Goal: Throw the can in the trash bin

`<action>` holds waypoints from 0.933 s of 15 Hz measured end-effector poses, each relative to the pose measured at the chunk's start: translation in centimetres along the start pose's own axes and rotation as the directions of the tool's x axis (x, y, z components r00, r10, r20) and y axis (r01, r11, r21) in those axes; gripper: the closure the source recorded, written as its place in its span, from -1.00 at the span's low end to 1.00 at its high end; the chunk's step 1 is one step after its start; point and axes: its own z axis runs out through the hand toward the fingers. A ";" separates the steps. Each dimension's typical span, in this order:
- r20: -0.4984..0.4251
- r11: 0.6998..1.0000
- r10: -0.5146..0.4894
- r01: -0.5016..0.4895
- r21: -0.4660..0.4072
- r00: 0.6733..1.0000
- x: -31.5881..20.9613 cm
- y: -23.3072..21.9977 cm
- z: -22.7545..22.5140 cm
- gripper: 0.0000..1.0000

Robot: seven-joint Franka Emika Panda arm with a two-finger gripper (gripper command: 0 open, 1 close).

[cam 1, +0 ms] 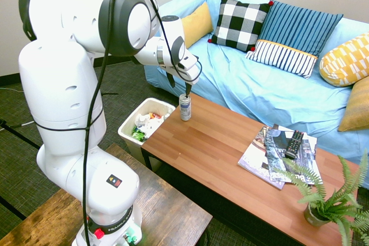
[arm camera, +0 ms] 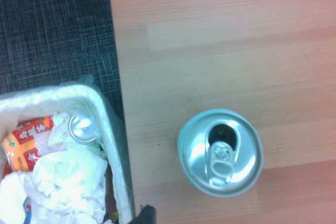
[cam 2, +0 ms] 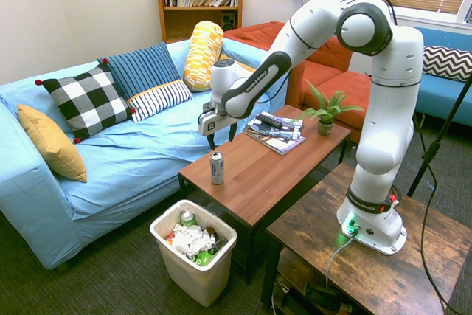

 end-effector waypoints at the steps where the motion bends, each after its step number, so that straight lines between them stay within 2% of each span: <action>1: -0.007 1.000 0.014 -0.014 -0.005 1.000 0.1 -0.3 1.1 -1.00; 5: -0.021 0.998 0.059 -0.060 -0.030 0.998 0.3 -0.9 5.4 -1.00; 12: -0.014 0.995 0.069 -0.070 -0.074 0.998 0.7 -1.6 10.9 -1.00; 13: -0.013 0.995 0.068 -0.069 -0.076 0.998 0.6 -1.8 11.2 1.00; 14: -0.010 0.995 0.070 -0.071 -0.077 0.997 0.5 -2.0 11.5 1.00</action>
